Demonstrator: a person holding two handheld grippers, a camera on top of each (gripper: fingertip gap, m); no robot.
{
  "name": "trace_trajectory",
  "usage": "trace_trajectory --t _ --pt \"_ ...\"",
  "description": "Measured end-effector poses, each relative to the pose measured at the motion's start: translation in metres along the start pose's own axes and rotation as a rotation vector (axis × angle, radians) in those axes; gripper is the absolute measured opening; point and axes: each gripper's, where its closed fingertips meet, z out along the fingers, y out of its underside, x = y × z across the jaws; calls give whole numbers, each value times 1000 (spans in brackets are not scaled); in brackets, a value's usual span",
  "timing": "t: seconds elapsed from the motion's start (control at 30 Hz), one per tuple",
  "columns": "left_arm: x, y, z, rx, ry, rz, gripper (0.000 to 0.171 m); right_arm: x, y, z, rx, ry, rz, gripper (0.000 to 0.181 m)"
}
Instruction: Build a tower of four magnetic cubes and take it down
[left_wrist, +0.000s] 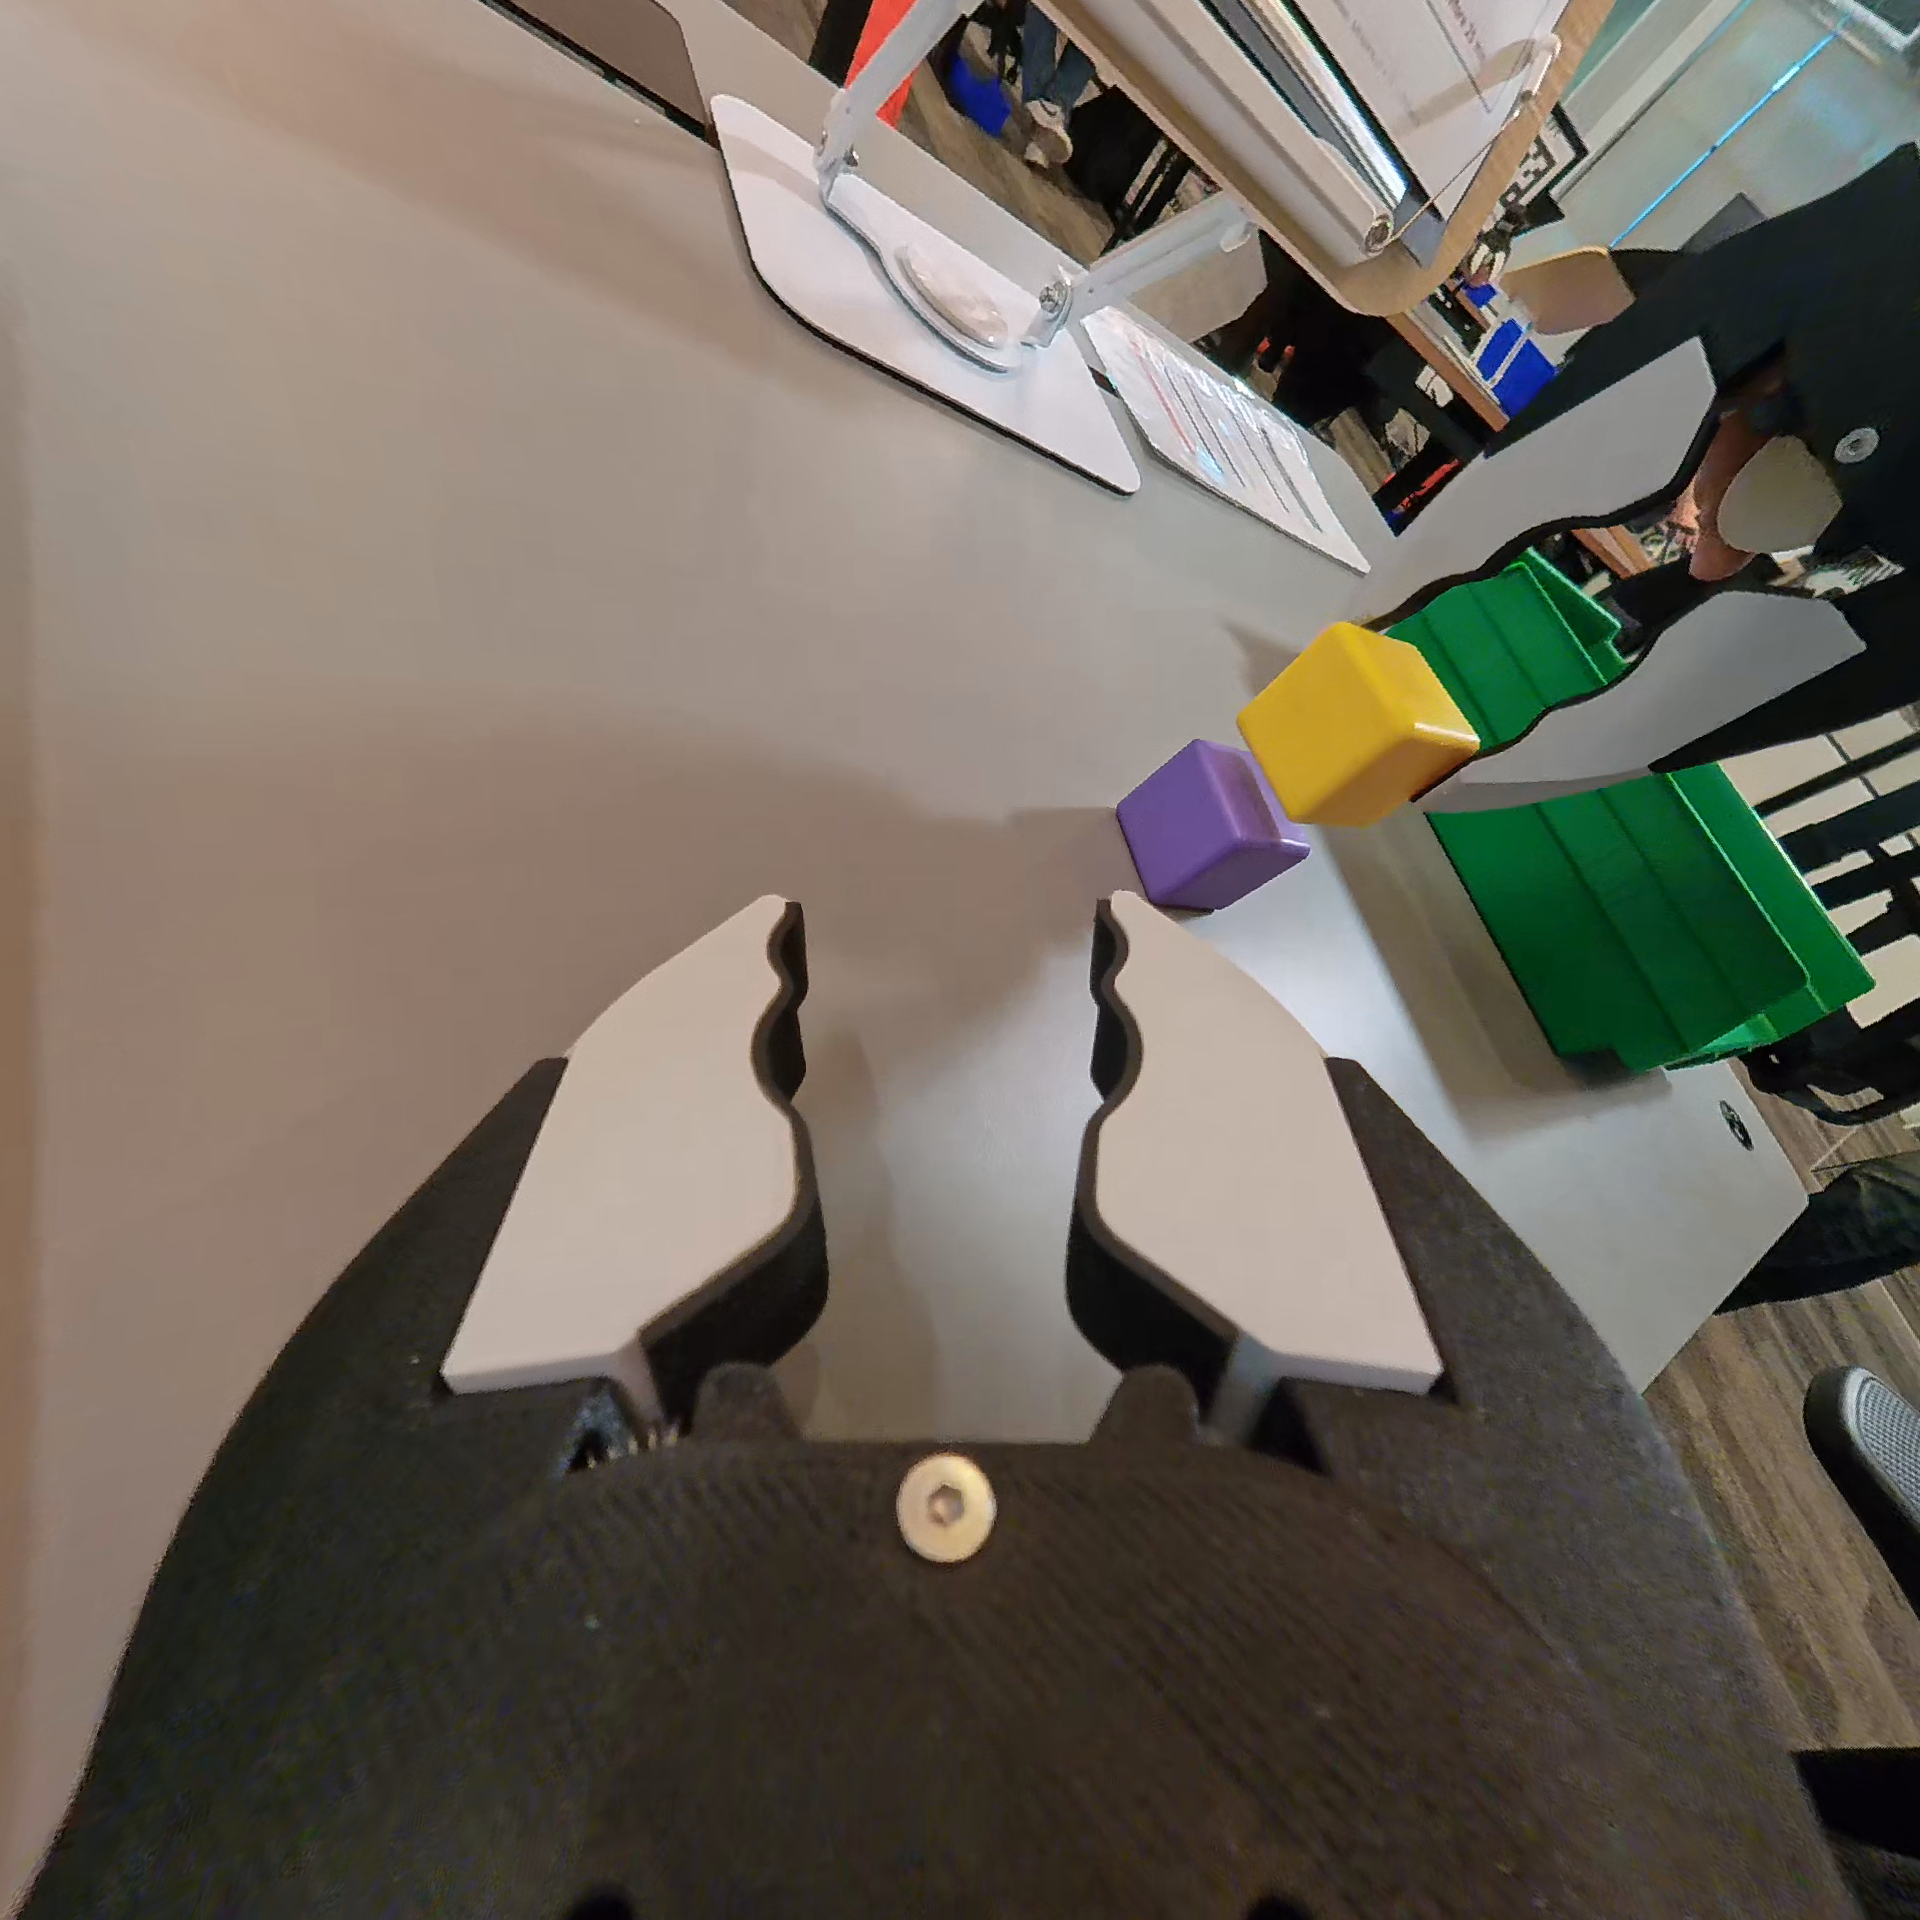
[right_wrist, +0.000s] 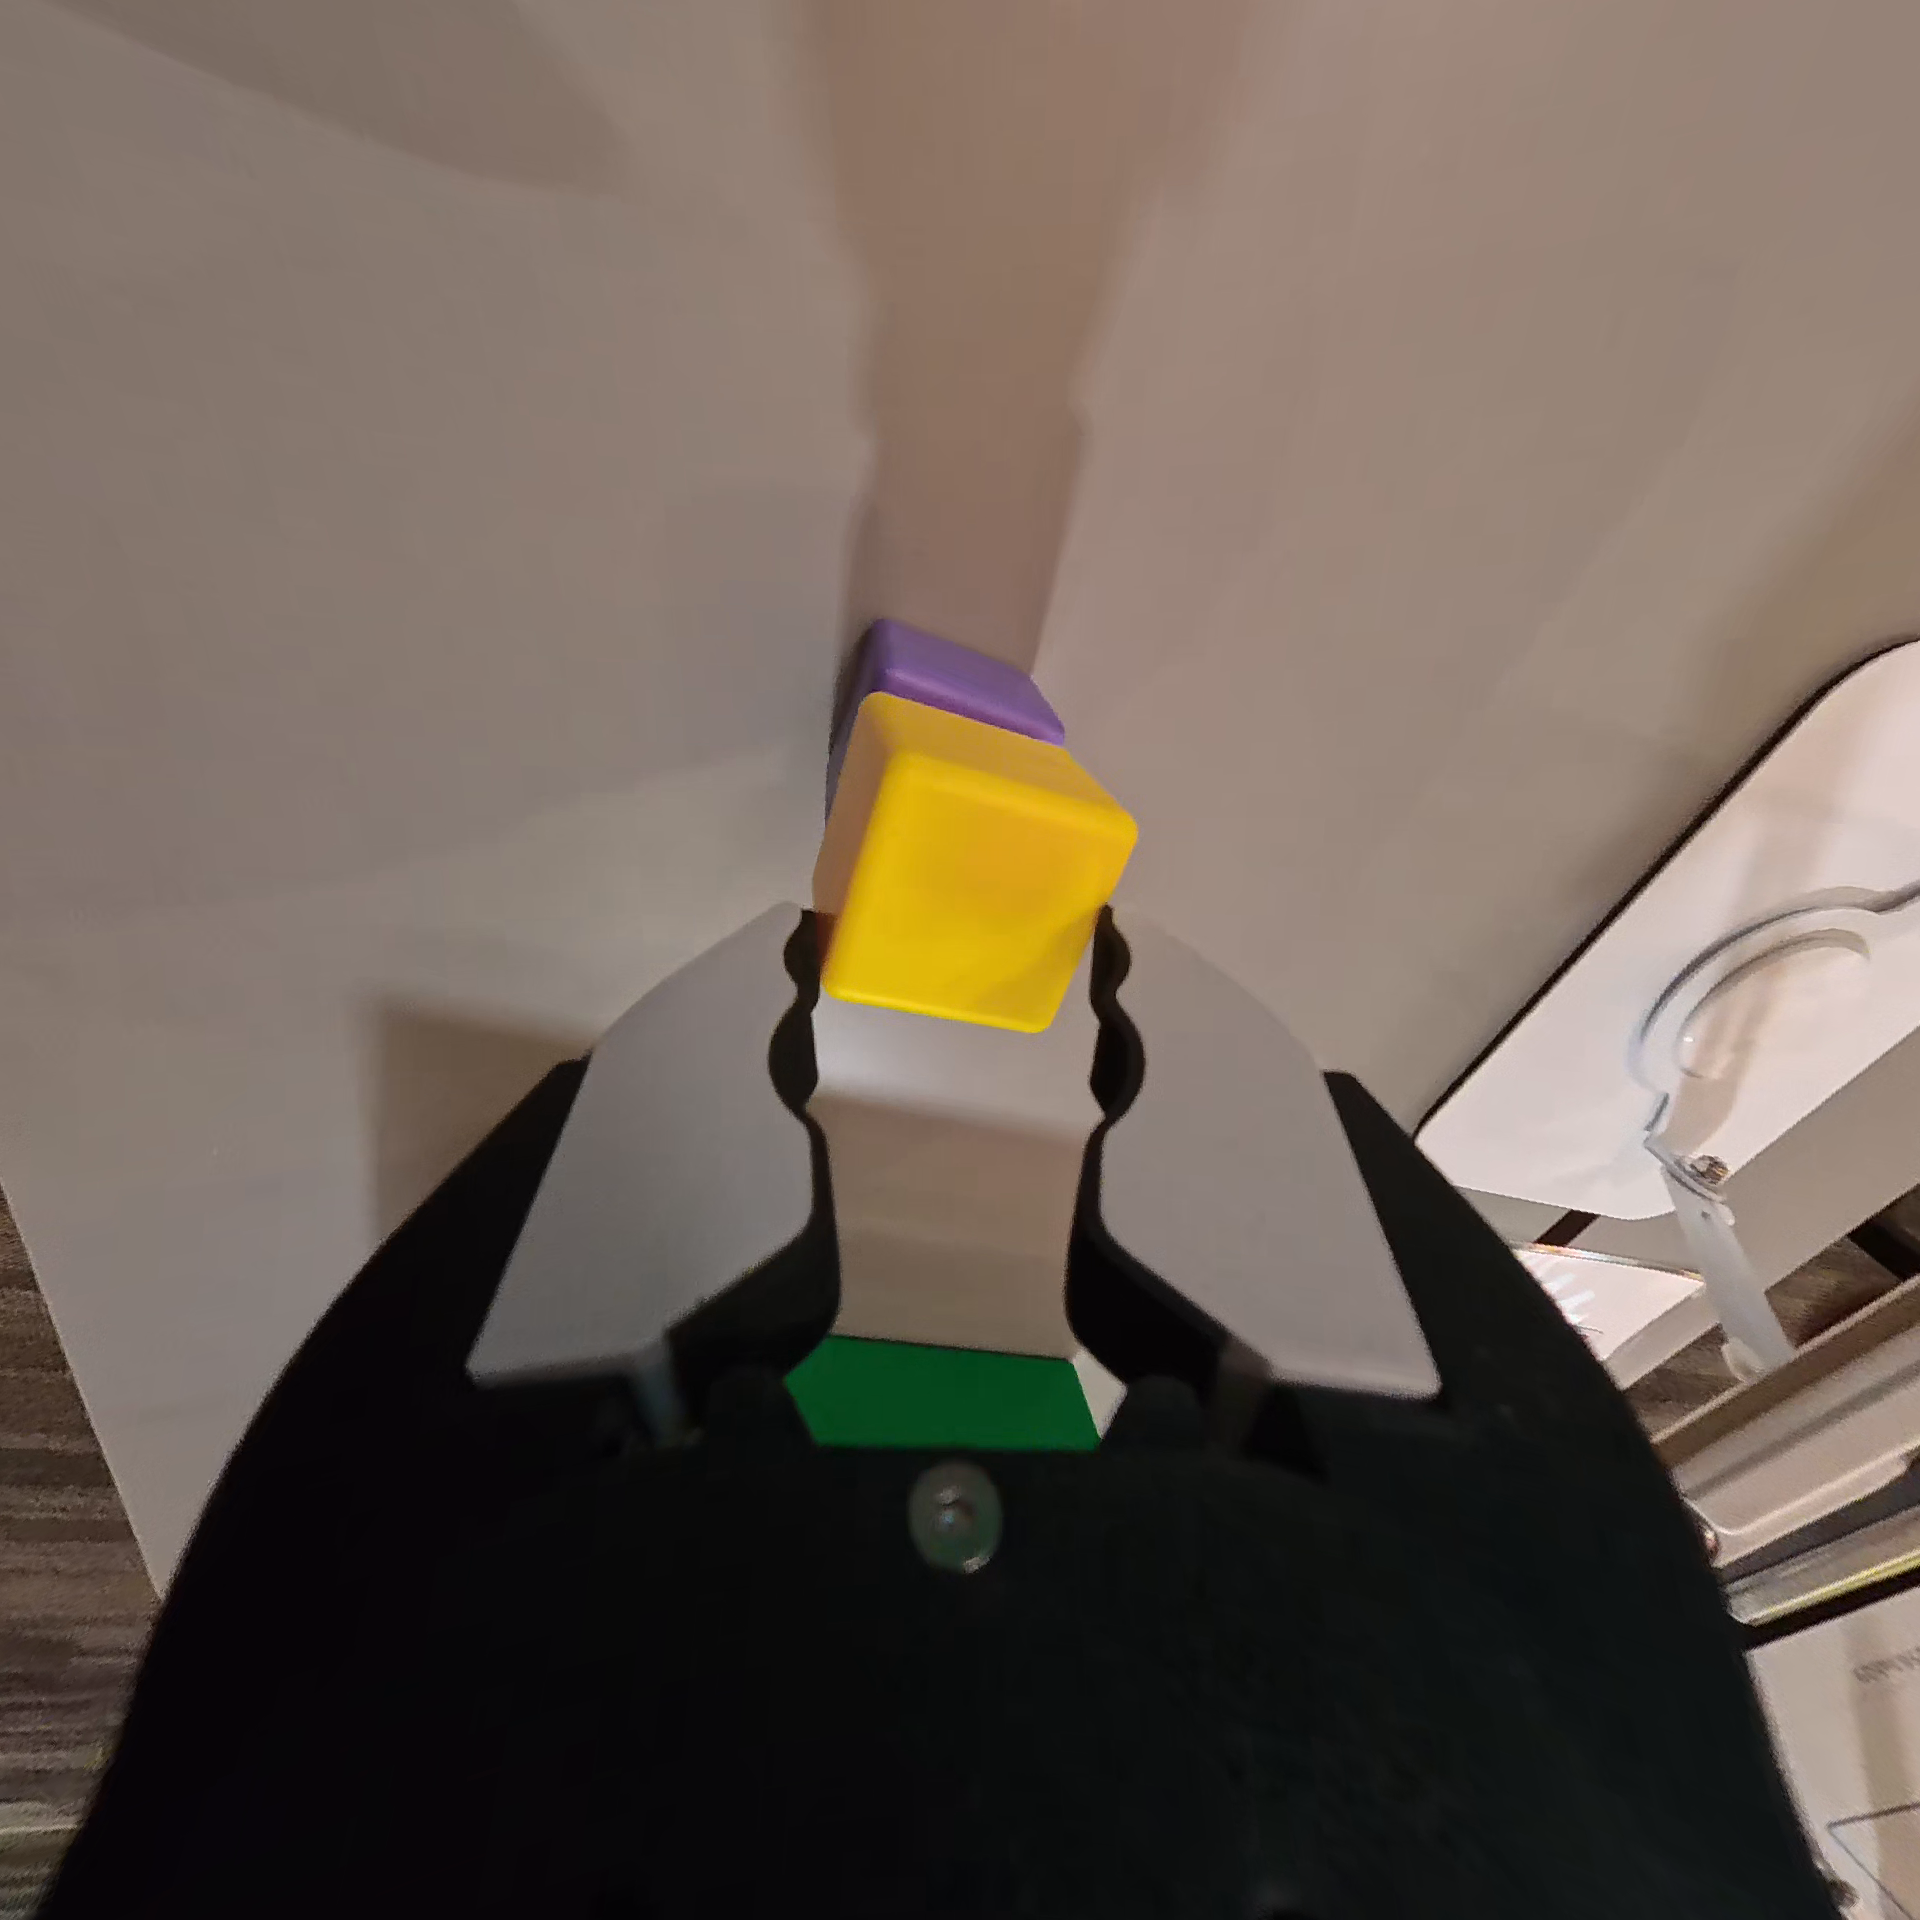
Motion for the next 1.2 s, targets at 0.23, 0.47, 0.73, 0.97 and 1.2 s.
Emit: trace_trajectory --t 0.23,0.47,0.73,0.97,1.2 --pt "1 1 0 -5 2 1 54 3 1 2 -11 4 20 51" --pt "1 1 0 -7 3 -2 54 2 0 6 -14 -1 18 51" --pt "1 2 1 -10 5 -3 54 1 2 10 -29 -4 19 51" --pt "2 4 1 -16 9 -8 54 0 4 10 -34 -2 27 52" --pt "2 5 2 -18 7 -5 53 -6 11 13 -44 -10 36 57"
